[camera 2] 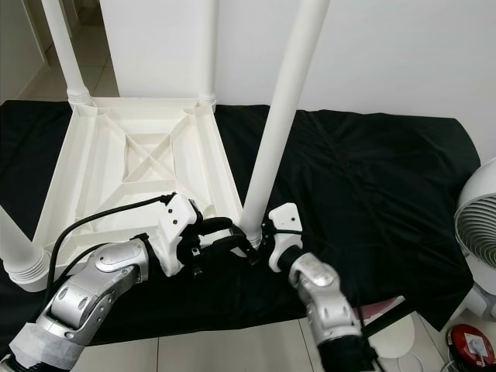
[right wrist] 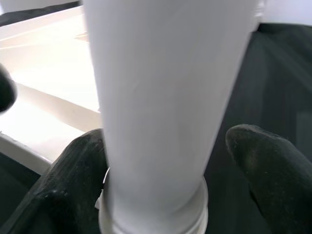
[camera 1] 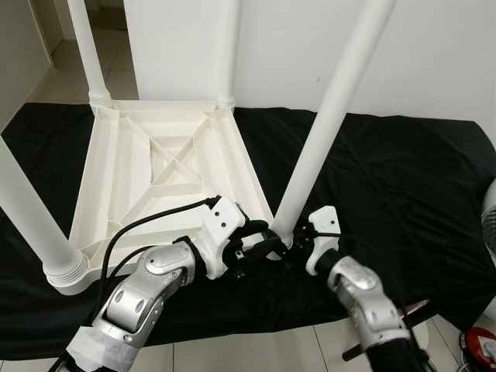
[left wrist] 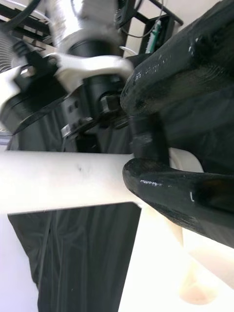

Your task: Building children table

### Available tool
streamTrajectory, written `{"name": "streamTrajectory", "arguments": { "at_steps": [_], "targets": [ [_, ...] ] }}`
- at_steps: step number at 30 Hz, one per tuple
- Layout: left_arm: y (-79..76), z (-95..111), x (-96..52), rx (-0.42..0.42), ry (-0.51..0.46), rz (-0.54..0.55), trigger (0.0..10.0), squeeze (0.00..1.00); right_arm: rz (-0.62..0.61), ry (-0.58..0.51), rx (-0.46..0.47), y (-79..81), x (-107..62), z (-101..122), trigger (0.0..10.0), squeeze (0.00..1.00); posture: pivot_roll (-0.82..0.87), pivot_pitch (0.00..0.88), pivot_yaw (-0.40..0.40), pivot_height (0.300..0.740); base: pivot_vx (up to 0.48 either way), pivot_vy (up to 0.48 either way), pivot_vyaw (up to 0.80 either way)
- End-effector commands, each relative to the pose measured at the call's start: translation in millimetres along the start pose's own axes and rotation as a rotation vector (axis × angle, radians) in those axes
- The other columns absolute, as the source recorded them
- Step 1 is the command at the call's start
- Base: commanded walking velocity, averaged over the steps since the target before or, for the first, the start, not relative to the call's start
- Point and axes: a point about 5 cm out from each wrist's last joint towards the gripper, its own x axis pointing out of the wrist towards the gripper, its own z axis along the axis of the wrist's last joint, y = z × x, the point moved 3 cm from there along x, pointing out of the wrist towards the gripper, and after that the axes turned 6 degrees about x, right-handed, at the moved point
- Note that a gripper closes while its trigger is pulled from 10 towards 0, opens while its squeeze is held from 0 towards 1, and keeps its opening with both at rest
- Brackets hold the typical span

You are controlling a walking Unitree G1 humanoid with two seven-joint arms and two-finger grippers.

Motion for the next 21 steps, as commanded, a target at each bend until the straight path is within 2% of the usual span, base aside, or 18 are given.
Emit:
{"name": "streamTrajectory", "arguments": {
  "at_steps": [1, 3, 9, 10, 12, 13, 21],
  "targets": [
    [-11.6, 2.2, 1.1, -0.003, -0.009, -0.101, 10.0, 0.0, 0.034, 0.013, -0.007, -1.3, -0.8, -1.6, 10.0, 0.0, 0.04, 0.012, -0.084, 0.74, 0.0, 0.0, 0.0],
    [-18.3, 1.1, -1.3, -0.005, -0.002, -0.139, 10.0, 0.0, 0.107, 0.032, -0.037, -0.4, 9.0, 0.3, 10.0, 0.0, 0.05, 0.014, -0.083, 0.74, 0.0, 0.0, 0.0],
    [-21.0, -1.1, -3.5, -0.007, 0.013, -0.145, 10.0, 0.0, 0.183, 0.058, -0.042, 3.7, 19.8, -1.0, 10.0, 0.0, 0.06, 0.018, -0.091, 0.74, 0.0, 0.0, 0.0],
    [-20.6, -1.4, -3.9, -0.007, 0.015, -0.141, 10.0, 0.0, 0.198, 0.066, -0.026, 5.2, 21.2, -2.6, 3.7, 0.0, 0.07, 0.017, -0.092, 0.74, 0.0, 0.0, 0.0],
    [-20.3, -1.6, -4.2, -0.007, 0.016, -0.138, 10.0, 0.0, 0.207, 0.071, -0.014, 6.3, 22.0, -3.7, 3.7, 0.0, 0.07, 0.017, -0.092, 0.74, 0.0, 0.0, 0.0],
    [-19.5, -1.7, -4.4, -0.009, 0.017, -0.134, 10.0, 0.0, 0.199, 0.08, -0.001, 5.1, 23.5, -5.4, 0.0, 0.0, 0.07, 0.017, -0.094, 0.74, 0.0, 0.0, 0.0],
    [-18.0, -0.8, -5.7, -0.013, 0.019, -0.119, 10.0, 0.0, 0.213, 0.079, 0.02, 1.9, 21.2, -8.3, 0.0, 0.0, 0.07, 0.027, -0.1, 0.74, 0.0, 0.0, 0.0]
  ]
}}
